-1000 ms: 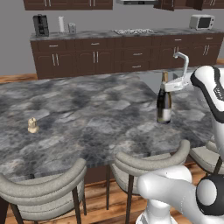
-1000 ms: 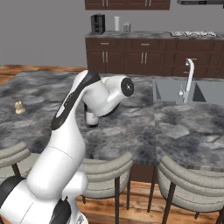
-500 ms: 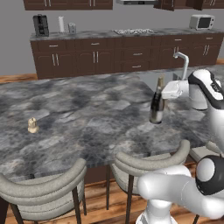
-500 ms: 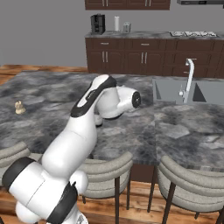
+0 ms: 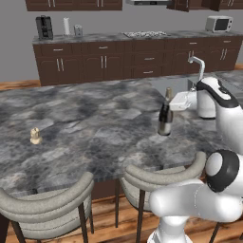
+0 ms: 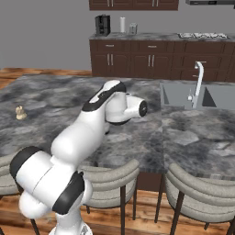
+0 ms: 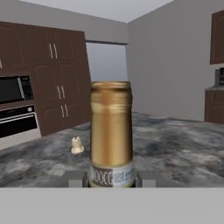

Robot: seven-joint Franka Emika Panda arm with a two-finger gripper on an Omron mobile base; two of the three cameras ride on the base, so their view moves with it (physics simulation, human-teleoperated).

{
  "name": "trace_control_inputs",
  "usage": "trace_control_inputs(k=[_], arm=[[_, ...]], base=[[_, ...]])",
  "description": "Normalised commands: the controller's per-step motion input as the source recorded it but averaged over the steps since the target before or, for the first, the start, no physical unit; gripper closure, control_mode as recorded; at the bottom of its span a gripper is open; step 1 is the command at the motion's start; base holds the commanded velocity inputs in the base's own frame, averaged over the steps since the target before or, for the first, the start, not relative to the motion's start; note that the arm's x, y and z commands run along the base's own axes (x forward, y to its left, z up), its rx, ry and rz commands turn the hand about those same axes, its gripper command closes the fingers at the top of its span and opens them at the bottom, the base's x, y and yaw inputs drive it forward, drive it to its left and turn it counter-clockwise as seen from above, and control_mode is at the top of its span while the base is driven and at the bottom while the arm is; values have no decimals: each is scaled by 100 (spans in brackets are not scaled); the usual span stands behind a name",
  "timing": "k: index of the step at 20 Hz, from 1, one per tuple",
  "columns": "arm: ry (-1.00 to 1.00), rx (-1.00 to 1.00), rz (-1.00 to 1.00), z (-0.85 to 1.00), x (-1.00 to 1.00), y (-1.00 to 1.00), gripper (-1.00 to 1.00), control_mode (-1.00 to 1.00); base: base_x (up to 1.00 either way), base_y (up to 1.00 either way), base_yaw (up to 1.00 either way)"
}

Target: Get the candle and the wine from the cabinet and move them to the dining counter.

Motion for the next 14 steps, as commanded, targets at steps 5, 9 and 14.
trace_control_inputs(k=[5, 9, 14], arm=[[1, 0, 1, -53, 35, 2, 100, -100], [0, 0, 2, -63, 31, 0, 100, -100], [0, 0, 2, -55, 30, 2, 100, -100]], base=[[0, 0, 0], [0, 0, 0], [0, 0, 0]])
